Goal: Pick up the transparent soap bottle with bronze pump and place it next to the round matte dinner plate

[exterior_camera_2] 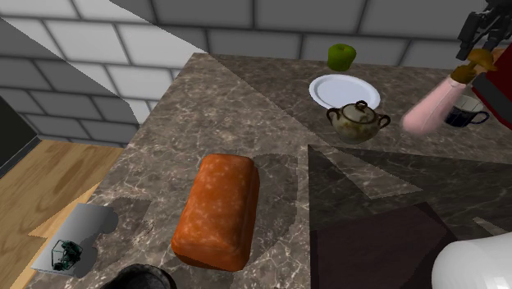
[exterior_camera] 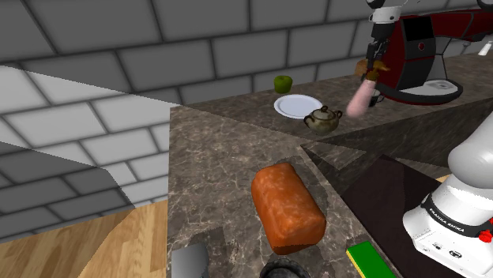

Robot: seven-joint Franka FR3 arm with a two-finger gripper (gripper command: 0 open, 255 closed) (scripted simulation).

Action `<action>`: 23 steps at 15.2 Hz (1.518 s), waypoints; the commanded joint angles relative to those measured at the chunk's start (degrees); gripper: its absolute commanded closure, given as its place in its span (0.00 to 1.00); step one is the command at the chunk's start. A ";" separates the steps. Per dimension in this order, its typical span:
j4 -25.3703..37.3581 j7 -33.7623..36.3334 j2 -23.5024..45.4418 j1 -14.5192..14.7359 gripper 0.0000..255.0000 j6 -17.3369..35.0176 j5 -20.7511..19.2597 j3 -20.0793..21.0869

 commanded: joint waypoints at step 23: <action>5.57 -0.02 0.92 -0.10 0.00 -4.62 0.20 0.01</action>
